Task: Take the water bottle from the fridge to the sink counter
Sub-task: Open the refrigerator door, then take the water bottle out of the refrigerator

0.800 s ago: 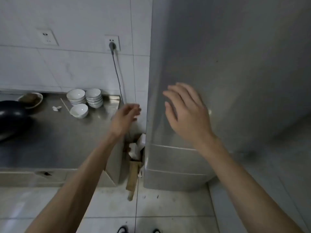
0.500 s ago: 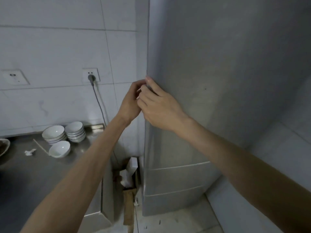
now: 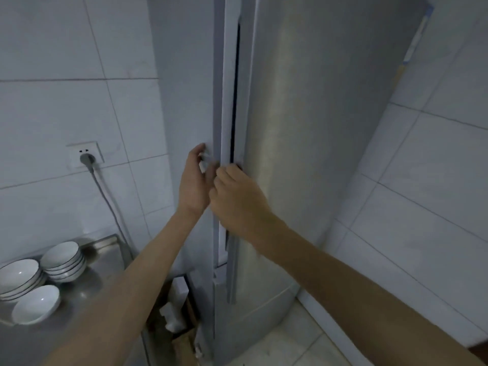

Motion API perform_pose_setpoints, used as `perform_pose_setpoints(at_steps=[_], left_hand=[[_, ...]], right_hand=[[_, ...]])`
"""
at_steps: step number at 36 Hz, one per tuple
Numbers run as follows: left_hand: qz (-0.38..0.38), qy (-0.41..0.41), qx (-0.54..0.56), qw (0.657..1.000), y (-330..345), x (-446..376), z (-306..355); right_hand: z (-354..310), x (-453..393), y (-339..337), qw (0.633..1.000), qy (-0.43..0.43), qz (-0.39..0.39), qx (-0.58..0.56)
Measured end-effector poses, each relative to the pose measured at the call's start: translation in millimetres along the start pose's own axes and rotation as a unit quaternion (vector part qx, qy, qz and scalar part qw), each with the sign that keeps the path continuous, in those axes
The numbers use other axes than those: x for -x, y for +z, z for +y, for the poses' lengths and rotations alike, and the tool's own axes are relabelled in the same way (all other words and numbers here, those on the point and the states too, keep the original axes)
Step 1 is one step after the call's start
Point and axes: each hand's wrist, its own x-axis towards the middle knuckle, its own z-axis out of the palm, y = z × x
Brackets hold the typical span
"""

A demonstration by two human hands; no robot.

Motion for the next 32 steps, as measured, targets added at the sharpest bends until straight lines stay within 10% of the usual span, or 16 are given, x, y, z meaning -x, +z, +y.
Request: perform_pose_setpoints(at_steps=[8,14,21,32], left_hand=[[0.064,0.240,-0.174,0.953,23,-14,34],[-0.023,0.488,-0.367,0.792,32,-55,49],[-0.145,0.442,-0.608,0.643,3,-64,25],[-0.091,0.500,-0.570,0.646,30,-73,54]], right_hand=[[2,95,-29,0.966,0.186,0.168,0.062],[37,109,-61,0.943,0.201,0.252,0.090],[109,78,-85,0.924,0.306,0.185,0.137],[217,107,-80,0.858,0.480,0.009,0.185]])
